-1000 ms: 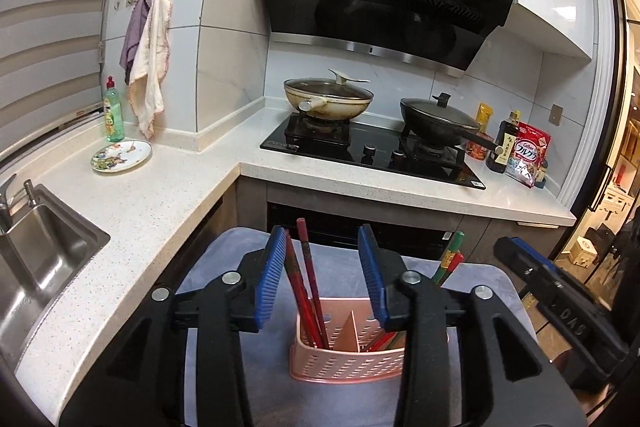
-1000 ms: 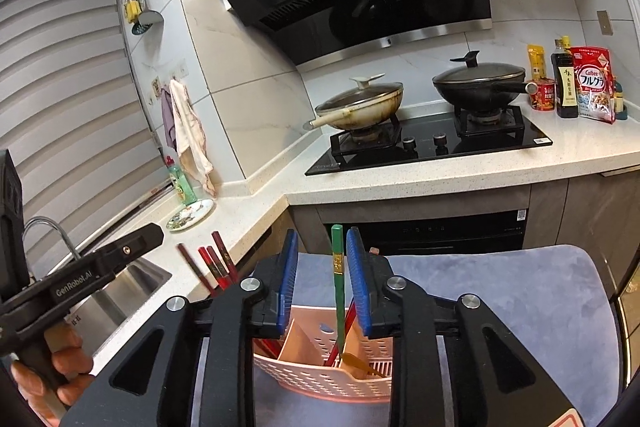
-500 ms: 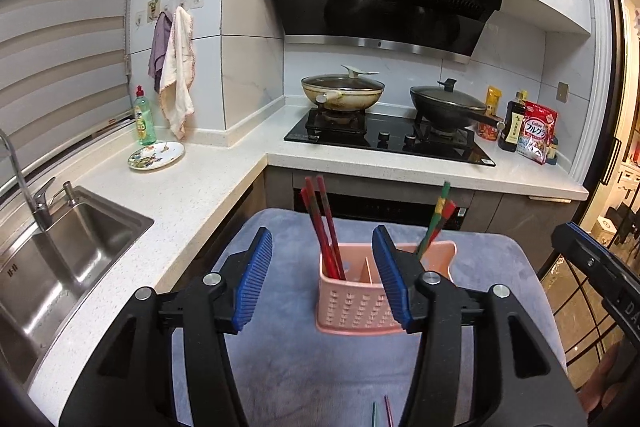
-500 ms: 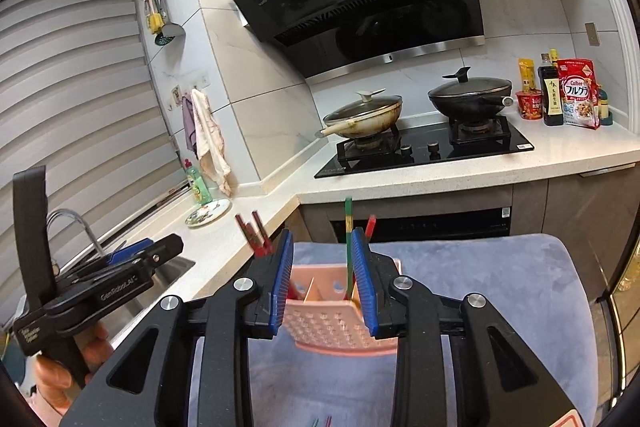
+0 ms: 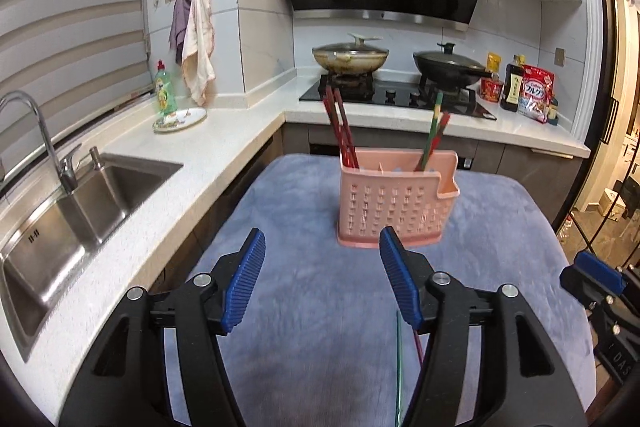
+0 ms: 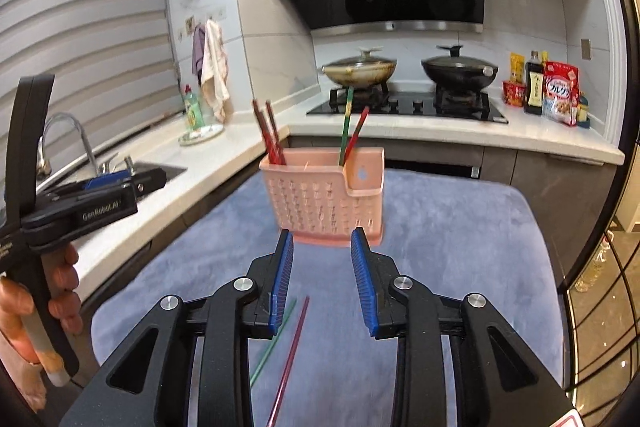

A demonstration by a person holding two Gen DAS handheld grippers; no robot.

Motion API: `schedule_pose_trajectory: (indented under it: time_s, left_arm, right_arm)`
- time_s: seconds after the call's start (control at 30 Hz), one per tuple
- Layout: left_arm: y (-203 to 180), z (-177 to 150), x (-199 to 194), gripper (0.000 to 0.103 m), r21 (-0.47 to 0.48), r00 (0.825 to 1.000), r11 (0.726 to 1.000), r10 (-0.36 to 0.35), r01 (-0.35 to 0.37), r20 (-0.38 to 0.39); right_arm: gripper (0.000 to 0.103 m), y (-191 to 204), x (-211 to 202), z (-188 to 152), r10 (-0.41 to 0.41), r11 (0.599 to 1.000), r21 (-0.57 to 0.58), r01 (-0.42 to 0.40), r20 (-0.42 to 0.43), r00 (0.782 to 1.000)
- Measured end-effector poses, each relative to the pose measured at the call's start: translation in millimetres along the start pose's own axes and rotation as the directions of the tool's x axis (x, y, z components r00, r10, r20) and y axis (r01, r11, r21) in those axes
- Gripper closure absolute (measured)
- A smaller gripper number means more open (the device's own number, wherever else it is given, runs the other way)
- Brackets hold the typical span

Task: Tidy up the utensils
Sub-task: 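Bring both open tools back down to the last two chopsticks, then grasp the red chopstick with the right tool while the left tool grasps the green chopstick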

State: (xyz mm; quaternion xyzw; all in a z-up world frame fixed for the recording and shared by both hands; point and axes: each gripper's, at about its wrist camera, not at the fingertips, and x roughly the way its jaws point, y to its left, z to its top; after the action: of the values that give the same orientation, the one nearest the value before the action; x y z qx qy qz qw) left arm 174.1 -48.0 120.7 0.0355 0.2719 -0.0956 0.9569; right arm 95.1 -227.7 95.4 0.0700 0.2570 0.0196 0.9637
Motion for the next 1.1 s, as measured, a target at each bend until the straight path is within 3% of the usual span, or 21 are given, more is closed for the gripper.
schedule_pose_trajectory:
  time_s: [0.13, 0.43, 0.8, 1.1]
  left_arm:
    - [4.7, -36.9, -3.5, 0.046, -0.010, 0.999, 1.000, 0.005, -0.005, -0.054]
    - [12.2, -101.0, -1.2, 0.046, -0.025, 0.985, 1.000, 0.003, -0.008, -0.174]
    - [9.2, -147.8, 0.8, 0.046, -0.013, 0.964, 1.000, 0.002, -0.005, -0.265]
    - [4.4, -167.0, 2.5, 0.046, -0.003, 0.951, 1.000, 0.004, -0.005, -0.309]
  right_arm:
    - [0.073, 7.5, -1.2, -41.9, 0.033, 0.998, 0.050, -0.030, -0.075, 0.997]
    - [0.073, 25.1, 0.3, -109.0, 0.016, 0.999, 0.039, -0.009, -0.184, 0.983]
    - [0.073, 35.1, 9.4, -153.6, 0.017, 0.999, 0.034, -0.007, -0.270, 0.963]
    - [0.073, 39.9, 19.8, -168.3, 0.025, 0.999, 0.045, -0.012, -0.306, 0.952]
